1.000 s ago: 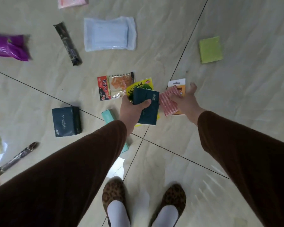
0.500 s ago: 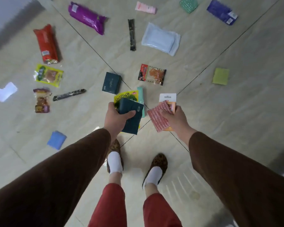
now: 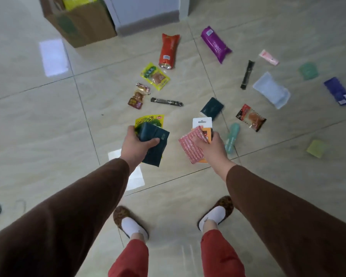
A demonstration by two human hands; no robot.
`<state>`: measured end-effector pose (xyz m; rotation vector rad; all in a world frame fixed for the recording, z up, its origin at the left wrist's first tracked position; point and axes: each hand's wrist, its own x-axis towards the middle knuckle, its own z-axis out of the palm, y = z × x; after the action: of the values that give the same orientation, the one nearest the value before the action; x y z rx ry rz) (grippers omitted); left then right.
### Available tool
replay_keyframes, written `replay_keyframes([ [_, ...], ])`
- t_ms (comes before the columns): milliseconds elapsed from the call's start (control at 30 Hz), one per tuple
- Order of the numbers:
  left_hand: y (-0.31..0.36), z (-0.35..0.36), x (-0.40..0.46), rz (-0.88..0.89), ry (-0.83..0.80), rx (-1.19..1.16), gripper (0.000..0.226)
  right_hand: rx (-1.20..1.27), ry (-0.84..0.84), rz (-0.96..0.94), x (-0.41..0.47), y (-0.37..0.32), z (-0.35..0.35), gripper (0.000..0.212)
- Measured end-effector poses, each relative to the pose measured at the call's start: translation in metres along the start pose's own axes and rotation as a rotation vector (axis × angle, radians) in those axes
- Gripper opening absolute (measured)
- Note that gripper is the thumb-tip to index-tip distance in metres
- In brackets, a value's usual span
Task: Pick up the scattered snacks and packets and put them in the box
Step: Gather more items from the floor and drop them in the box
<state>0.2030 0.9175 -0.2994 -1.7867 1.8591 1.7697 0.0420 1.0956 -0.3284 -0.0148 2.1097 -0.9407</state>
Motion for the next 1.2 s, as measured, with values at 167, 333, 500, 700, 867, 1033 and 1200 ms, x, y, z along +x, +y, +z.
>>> replay_keyframes([
  [167, -0.030, -0.131, 0.017, -0.012, 0.021, -0.062, 0.061, -0.071, -0.017, -0.049, -0.036, -0.061, 0.110, 0.045],
  [333, -0.040, -0.243, 0.044, -0.026, 0.086, -0.097, 0.060, -0.086, -0.064, -0.084, -0.055, -0.120, 0.209, 0.042],
  [500, -0.030, -0.322, 0.092, -0.039, 0.125, -0.110, 0.062, -0.116, -0.102, -0.131, -0.039, -0.185, 0.286, 0.046],
  [700, 0.004, -0.392, 0.178, -0.049, 0.102, -0.083, 0.063, -0.094, -0.129, -0.116, 0.006, -0.265, 0.358, 0.050],
  [867, 0.047, -0.447, 0.248, -0.025, 0.102, -0.088, 0.060, -0.112, -0.115, -0.094, 0.043, -0.338, 0.405, 0.047],
  [1033, 0.087, -0.497, 0.315, 0.007, 0.080, -0.058, 0.061, -0.087, -0.096, -0.106, 0.081, -0.406, 0.453, 0.045],
  [1200, 0.129, -0.550, 0.389, 0.042, 0.012, -0.031, 0.059, -0.035, -0.032, -0.091, 0.110, -0.476, 0.499, 0.046],
])
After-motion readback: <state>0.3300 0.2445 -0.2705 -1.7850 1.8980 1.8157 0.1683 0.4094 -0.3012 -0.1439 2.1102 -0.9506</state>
